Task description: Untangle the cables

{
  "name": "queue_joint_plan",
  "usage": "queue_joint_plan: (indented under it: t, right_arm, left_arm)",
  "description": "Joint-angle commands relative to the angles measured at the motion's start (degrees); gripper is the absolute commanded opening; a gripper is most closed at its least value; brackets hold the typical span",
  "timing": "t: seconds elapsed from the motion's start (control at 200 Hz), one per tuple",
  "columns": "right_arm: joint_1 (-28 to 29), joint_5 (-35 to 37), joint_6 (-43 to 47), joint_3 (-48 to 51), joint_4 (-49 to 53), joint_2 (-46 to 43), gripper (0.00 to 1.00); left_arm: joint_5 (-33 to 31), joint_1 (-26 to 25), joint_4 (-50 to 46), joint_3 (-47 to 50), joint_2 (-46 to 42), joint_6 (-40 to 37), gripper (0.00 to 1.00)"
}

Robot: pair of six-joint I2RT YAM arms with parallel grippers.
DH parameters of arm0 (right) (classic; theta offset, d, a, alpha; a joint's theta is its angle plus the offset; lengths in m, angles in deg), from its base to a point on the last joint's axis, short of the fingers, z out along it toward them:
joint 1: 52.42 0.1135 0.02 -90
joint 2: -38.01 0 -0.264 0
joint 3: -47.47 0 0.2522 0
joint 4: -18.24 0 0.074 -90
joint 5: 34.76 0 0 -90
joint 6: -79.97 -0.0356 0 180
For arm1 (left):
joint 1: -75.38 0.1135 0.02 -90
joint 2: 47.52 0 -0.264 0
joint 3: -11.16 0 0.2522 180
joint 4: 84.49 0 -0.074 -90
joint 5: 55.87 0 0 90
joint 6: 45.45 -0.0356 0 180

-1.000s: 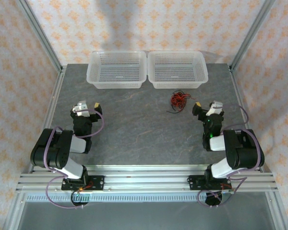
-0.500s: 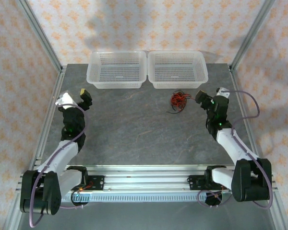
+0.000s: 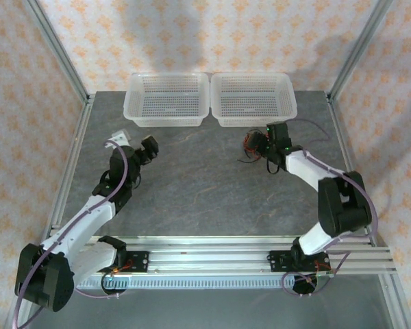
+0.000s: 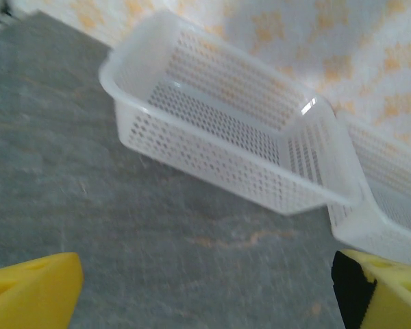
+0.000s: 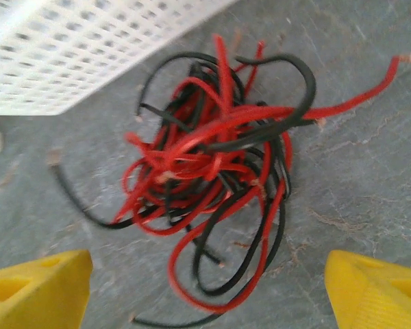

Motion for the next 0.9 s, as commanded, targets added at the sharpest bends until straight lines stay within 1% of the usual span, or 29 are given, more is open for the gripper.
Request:
queue_joint_plan:
  t: [0.0, 0.13, 0.2, 0.245, 0.285, 0.375, 0.42, 0.47, 0.556, 0.701, 0.791, 0.896]
  right_arm:
    - [-0.05, 2.63, -3.36, -2.96, -2.14, 4.13, 0.85]
    - [0.04, 3.43, -4.06, -3.88, -5.47, 8.49, 0.79]
    - [-0.03, 4.23, -3.87, -3.51, -6.77, 9.58, 0.68]
    - [-0.01, 4.60, -3.38, -2.74, -8.03, 9.86, 0.57]
    - [-0.01, 4.62, -2.78, -1.87, -9.23, 9.98, 0.44]
    - [0.02, 3.75, -0.63, 0.44, -11.90, 9.37, 0.08]
    - [0.04, 2.96, 0.94, 1.88, -13.09, 8.47, 0.00]
    - [0.04, 1.95, 2.98, 3.76, -14.22, 6.78, 0.00]
    - [0.00, -2.33, 8.34, 7.69, -15.65, 2.57, 0.00]
    - [0.98, -17.63, 16.89, 13.40, -14.80, -5.60, 0.00]
    - [3.42, -25.72, 19.18, 15.91, -12.79, -9.71, 0.00]
    - [7.06, -30.36, 18.69, 19.19, -12.64, -12.66, 0.00]
  left_arm:
    - [0.23, -3.48, -4.72, -1.81, 0.87, 2.11, 0.94]
    - [-1.37, -7.30, -5.57, -1.81, 1.75, 2.35, 0.94]
    - [-1.83, -8.73, -5.42, -1.55, 2.15, 2.59, 0.95]
    - [-1.83, -9.54, -5.10, -1.21, 2.45, 2.69, 0.95]
    - [-1.71, -10.11, -4.84, -1.17, 2.71, 2.69, 0.95]
    - [-1.47, -11.49, -4.43, -1.26, 3.38, 2.66, 0.95]
    - [-1.48, -12.17, -4.46, -1.53, 3.60, 2.66, 0.95]
    - [-1.24, -12.67, -4.55, -2.01, 3.73, 2.67, 0.95]
    - [-0.68, -13.41, -5.40, -3.24, 4.00, 2.37, 0.95]
    - [1.44, -14.31, -7.48, -5.71, 4.92, 1.83, 0.95]
    - [3.86, -14.80, -8.02, -7.09, 6.00, 1.86, 0.95]
    - [6.81, -15.64, -7.68, -8.20, 7.68, 1.95, 0.95]
